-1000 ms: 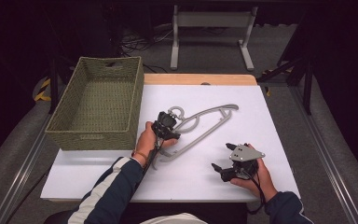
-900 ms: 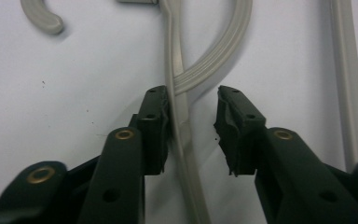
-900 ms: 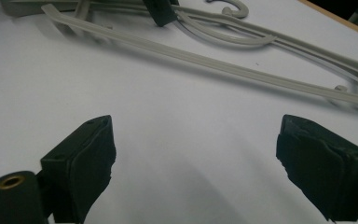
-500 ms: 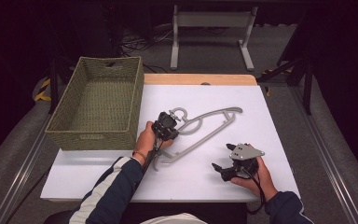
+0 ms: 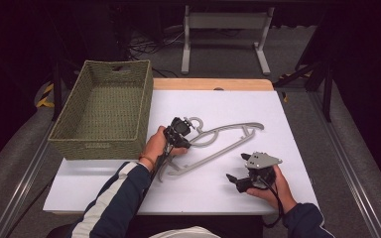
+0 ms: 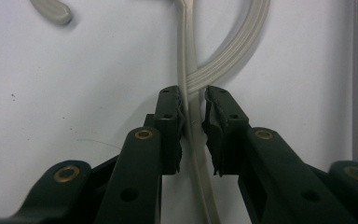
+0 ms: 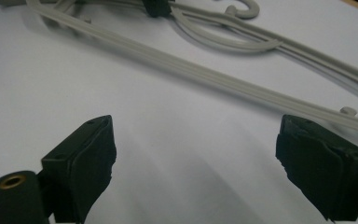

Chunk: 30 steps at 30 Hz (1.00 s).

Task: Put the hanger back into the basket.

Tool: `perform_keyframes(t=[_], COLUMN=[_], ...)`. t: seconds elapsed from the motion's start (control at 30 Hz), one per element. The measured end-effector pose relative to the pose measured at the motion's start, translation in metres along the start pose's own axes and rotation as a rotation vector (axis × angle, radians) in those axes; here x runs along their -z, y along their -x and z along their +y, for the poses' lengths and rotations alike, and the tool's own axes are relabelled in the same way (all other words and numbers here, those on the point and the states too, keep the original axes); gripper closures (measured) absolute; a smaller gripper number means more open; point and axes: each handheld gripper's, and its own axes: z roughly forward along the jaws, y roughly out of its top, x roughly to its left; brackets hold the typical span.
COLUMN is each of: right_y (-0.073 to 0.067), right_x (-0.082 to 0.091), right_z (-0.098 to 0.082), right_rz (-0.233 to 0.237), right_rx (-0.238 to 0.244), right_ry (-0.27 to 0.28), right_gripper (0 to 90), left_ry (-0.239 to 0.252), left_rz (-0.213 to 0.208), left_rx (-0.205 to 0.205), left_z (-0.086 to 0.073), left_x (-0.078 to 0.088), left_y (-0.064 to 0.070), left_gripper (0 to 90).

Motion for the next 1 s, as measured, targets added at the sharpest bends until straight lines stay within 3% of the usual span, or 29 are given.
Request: perform_keyframes(t=[0.2, 0.33, 0.47, 0.6, 0.77, 0.83, 1.0], right_y=[-0.002, -0.002, -0.001, -0.002, 0.002, 0.005, 0.011], right_x=[-0.003, -0.003, -0.004, -0.003, 0.0, 0.004, 0.015], right_z=[0.001, 0.001, 0.0, 0.0, 0.0, 0.001, 0.001], right_rz=[0.015, 0.019, 0.016, 0.012, -0.021, -0.049, -0.124], right_rx=[0.008, 0.004, 0.001, 0.002, -0.009, -0.014, -0.033], right_ry=[-0.019, -0.017, -0.021, -0.016, -0.005, 0.013, 0.077], right_gripper=[12.3, 12.3, 12.3, 12.3, 12.3, 12.2, 12.0], left_ry=[-0.061, -0.082, -0.07, -0.031, 0.053, 0.084, 0.255], left_rz=[-0.011, 0.051, 0.112, 0.179, 0.235, 0.305, 0.34], left_rx=[-0.016, -0.075, -0.113, -0.165, -0.18, -0.189, -0.155], left_z=[0.009, 0.012, 0.01, 0.004, -0.007, -0.008, -0.01], left_x=[-0.001, -0.002, -0.003, -0.004, -0.004, -0.003, 0.015], left_y=[-0.001, 0.008, 0.016, 0.026, 0.032, 0.035, 0.033], left_gripper=[74.5, 77.0, 79.4, 81.8, 81.9, 81.9, 82.0])
